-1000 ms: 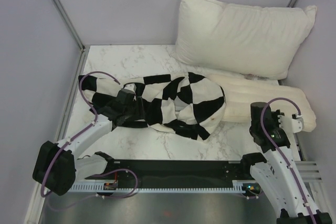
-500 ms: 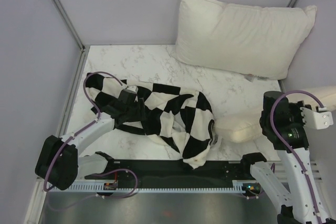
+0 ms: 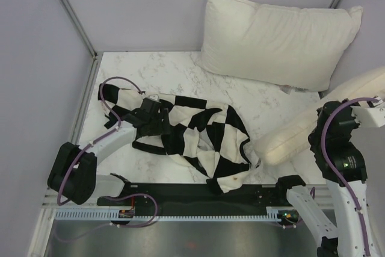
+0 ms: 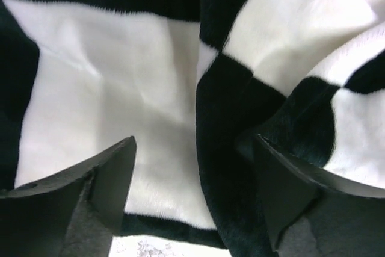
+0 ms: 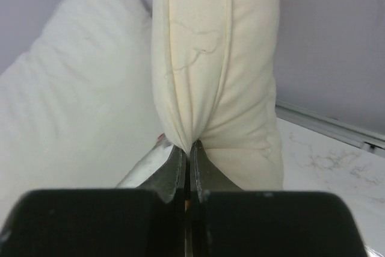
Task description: Put the pillow into the pillowcase
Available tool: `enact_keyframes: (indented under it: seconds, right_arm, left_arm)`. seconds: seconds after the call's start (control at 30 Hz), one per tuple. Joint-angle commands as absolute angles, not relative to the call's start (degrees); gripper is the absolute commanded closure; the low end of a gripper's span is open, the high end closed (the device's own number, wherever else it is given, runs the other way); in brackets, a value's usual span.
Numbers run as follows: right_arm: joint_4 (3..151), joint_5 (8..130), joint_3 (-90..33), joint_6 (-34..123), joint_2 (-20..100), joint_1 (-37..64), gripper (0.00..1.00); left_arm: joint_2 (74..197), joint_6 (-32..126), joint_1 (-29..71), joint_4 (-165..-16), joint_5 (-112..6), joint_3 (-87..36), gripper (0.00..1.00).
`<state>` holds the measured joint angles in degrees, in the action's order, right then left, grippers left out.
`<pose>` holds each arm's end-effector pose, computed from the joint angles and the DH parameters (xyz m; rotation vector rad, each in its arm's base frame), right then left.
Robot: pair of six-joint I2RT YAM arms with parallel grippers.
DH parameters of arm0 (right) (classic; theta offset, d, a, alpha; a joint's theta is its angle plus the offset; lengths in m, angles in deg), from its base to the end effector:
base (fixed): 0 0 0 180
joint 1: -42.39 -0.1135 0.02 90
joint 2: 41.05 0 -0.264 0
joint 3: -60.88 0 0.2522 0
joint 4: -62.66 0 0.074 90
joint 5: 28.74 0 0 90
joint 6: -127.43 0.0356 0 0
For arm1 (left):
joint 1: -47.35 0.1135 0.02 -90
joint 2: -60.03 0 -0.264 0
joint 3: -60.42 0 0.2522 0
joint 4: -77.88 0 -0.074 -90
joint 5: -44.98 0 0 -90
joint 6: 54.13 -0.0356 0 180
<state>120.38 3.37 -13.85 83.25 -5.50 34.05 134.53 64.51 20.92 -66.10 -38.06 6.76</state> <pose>0.0922 -0.0170 0.3968 1.1338 1.3306 -0.2679 0.2212 -0.1052 0.1866 -0.0959 2.5647 -0.2146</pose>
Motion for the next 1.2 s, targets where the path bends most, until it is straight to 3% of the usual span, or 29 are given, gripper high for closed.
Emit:
enact_keyframes:
  seconds: [0.0,0.2,0.23,0.4,0.5,0.6,0.63,0.7,0.73,0.83,0.93,1.0,1.13,1.17]
  right_arm:
    - [101.4,20.0,-25.3,71.7,-4.2,34.5,1.0]
    - [95.0,28.6,-32.8,79.7,2.9,34.4,1.0]
    - [93.5,30.4,-33.5,80.9,3.9,34.5,1.0]
    - [86.4,35.4,-33.7,91.3,10.4,34.5,1.0]
    - [80.6,36.6,-31.6,99.4,12.5,34.4,1.0]
    - [77.0,34.8,-25.7,102.0,10.2,34.4,1.0]
    - [77.0,34.5,-23.7,101.8,9.0,34.4,1.0]
    - [80.1,36.1,-16.1,101.1,4.1,34.4,0.98]
    - [83.9,35.8,-13.5,101.9,2.0,34.5,0.93]
    - [100.8,31.0,-4.3,106.1,-7.0,34.3,0.49]
    - [105.5,30.8,1.3,99.2,-19.7,34.4,0.03]
    - [105.1,32.2,0.0,88.8,-22.1,34.5,0.02]
    - [103.8,46.8,-6.0,72.4,-18.0,34.4,0.02]
    - [103.2,55.3,-6.6,70.1,-16.1,34.5,0.02]
  left_arm:
    - [138.1,63.6,20.7,-66.6,-35.5,2.1,0.16]
    - [147.6,61.7,25.1,-66.9,-36.3,-5.0,0.47]
    - [149.1,61.6,26.9,-67.0,-39.1,-5.7,0.6]
    - [148.9,60.7,27.2,-67.0,-39.9,-7.7,0.71]
    - [147.5,60.8,27.3,-66.7,-39.7,-7.3,0.71]
    - [145.4,61.4,27.3,-66.7,-39.8,-6.3,0.65]
    - [144.7,61.7,27.2,-67.1,-40.0,-5.9,0.55]
    - [142.6,62.1,27.3,-67.4,-40.7,-4.8,0.44]
    - [142.0,62.1,27.2,-67.5,-40.8,-4.4,0.37]
    - [139.8,62.1,26.8,-66.7,-40.6,-4.2,0.3]
    - [137.4,61.9,25.2,-65.2,-40.0,-5.0,0.29]
    - [136.1,62.1,24.2,-63.1,-39.4,-6.2,0.29]
    - [133.4,63.6,20.2,-60.7,-39.1,-7.9,0.25]
    - [132.6,64.2,19.5,-60.5,-39.1,-8.1,0.24]
